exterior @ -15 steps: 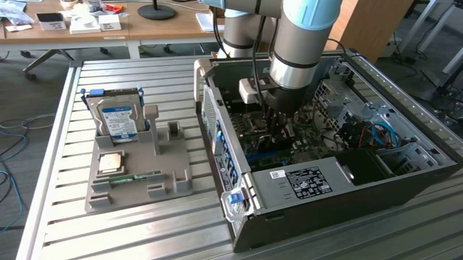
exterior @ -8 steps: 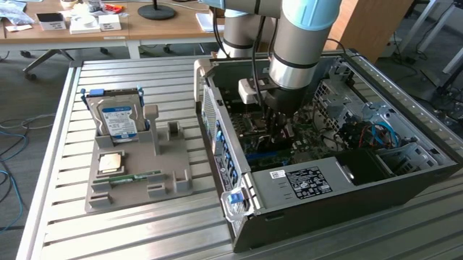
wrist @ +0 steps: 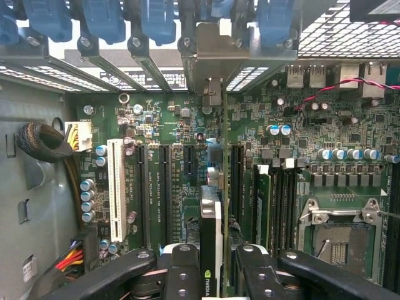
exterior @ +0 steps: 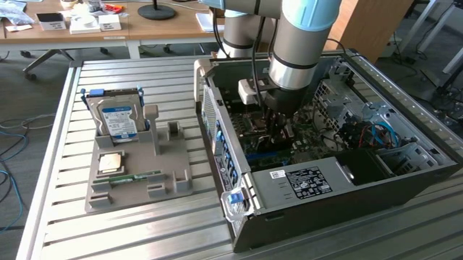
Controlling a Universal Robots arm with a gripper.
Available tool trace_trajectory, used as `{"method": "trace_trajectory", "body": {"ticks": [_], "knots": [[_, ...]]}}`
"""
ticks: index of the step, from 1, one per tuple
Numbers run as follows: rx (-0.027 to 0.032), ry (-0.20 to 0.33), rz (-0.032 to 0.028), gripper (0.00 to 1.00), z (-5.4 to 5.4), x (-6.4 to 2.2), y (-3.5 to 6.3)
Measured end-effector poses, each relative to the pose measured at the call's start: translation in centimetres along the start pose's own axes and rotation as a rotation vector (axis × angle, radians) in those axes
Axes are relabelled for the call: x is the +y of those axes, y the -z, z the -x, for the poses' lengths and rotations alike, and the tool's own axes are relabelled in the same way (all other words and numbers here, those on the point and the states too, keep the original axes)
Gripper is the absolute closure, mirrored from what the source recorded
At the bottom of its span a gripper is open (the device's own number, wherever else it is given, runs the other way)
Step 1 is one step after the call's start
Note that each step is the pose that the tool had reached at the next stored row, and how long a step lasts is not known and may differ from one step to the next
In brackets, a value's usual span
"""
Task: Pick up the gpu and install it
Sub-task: 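Insert the gpu into the slot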
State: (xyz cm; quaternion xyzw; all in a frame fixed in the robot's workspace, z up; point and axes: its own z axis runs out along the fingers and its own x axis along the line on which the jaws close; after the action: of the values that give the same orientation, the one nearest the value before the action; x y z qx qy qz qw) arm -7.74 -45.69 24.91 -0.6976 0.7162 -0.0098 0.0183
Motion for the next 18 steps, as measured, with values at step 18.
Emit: {"method": "trace_trajectory", "body": {"ticks": [18], "knots": [[-0.0020,0.000,-0.0006,0.73,-0.12,0.08,0.02]]}}
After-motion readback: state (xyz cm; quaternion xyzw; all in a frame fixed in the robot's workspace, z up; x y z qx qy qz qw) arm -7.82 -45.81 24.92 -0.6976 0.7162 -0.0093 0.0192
